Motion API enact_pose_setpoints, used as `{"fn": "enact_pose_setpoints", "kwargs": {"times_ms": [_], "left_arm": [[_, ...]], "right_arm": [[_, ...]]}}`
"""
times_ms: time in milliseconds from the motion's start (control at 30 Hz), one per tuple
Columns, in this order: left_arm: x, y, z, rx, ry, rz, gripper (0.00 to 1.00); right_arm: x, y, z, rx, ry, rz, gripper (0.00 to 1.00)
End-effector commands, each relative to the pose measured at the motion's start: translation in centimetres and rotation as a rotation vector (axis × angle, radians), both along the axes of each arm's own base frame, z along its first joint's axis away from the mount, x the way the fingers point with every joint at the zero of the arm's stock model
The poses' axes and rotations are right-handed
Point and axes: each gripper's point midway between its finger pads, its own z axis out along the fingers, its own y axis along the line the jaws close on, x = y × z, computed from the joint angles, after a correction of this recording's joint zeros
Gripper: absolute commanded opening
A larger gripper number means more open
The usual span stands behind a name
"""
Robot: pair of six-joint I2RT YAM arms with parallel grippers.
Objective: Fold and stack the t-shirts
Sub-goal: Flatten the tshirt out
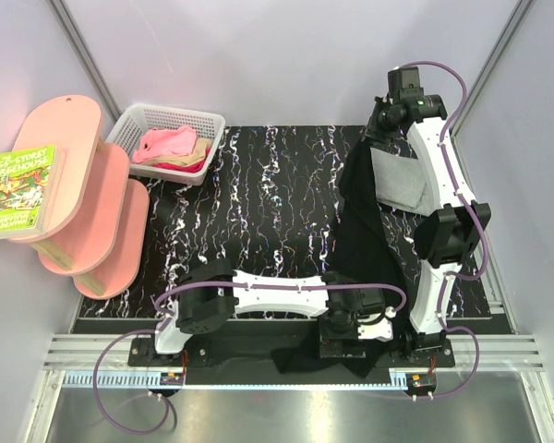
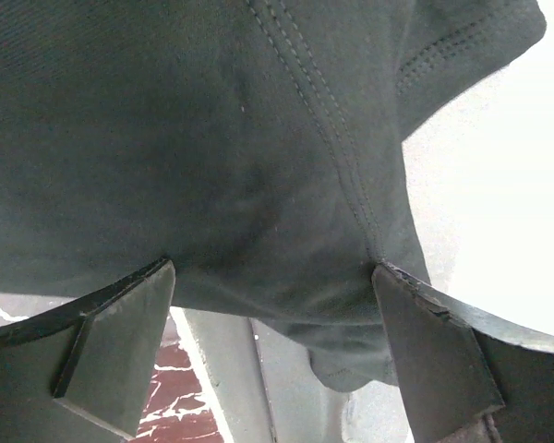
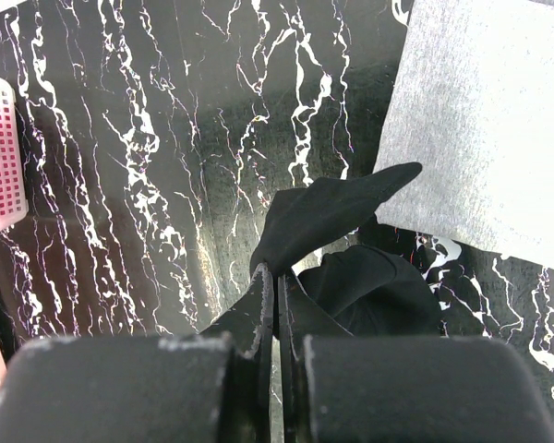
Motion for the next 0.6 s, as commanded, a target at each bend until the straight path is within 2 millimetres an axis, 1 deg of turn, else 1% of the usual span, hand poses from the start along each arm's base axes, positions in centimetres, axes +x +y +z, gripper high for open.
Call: {"fn": "enact_pose_setpoints", "kwargs": {"times_ms": [0,33,67,133,167,200,233,267,300,333,367,400,433,467,500,533,567], "left_arm": [[-0.7,-0.9,0.0,-0.001,0.05,-0.01,0.89],[-0.7,-1.2,-0.1,0.001,0.054,-0.014,0.76],[-0.9,-0.9,-0.6,0.026,0.071,-0.014,0.66],[-0.9,-0.8,-0.6,0.033,0.078,-0.021,0.38],[-0.4,-0.7,-0.4,0.03,0.076,-0.007,0.08],[0.0,-0.6,-0.2,0.03,0.072,0.0,0.0],[0.8,0.1,-0.4,0.039,0.067,0.008,0.0],[1.4,0.5,0.3,0.025,0.048,0.015,0.0],[2.1,1.1,0.4,0.027,0.036,0.024,0.0],[3.5,2.6,0.0,0.053,0.031,0.051,0.0],[4.5,3.2,1.6,0.014,0.015,0.074,0.0],[5.3,4.2,2.0,0.009,0.017,0.098,0.0],[7.1,6.4,1.7,0.033,0.021,0.152,0.0],[8.1,7.6,3.5,-0.007,0.002,0.183,0.0],[8.9,9.0,3.9,-0.009,-0.012,0.204,0.0],[10.6,11.6,4.6,-0.005,-0.06,0.244,0.0],[11.2,13.0,5.0,-0.008,-0.069,0.269,0.0]], "right_arm": [[-0.1,0.2,3.5,0.038,-0.089,0.018,0.0],[-0.1,0.3,3.5,0.041,-0.088,0.017,0.0],[-0.2,0.3,3.5,0.042,-0.087,0.018,0.0],[-0.3,0.3,3.4,0.043,-0.083,0.016,0.0],[-0.3,0.2,3.2,0.04,-0.081,0.015,0.0],[-0.3,0.1,3.2,0.038,-0.08,0.013,0.0],[-0.3,0.2,3.1,0.037,-0.08,0.016,0.0],[-0.3,0.2,3.2,0.039,-0.081,0.018,0.0],[-0.2,0.2,3.1,0.039,-0.081,0.018,0.0],[-0.2,0.2,3.2,0.039,-0.081,0.018,0.0],[-0.1,0.2,3.4,0.042,-0.088,0.017,0.0],[-0.2,0.3,3.5,0.041,-0.09,0.019,0.0],[-0.1,0.2,3.5,0.041,-0.09,0.018,0.0],[0.0,0.2,3.6,0.042,-0.093,0.019,0.0],[0.0,0.2,3.6,0.045,-0.093,0.017,0.0],[0.0,0.3,3.5,0.044,-0.091,0.019,0.0],[0.1,0.3,3.5,0.048,-0.092,0.02,0.0]]}}
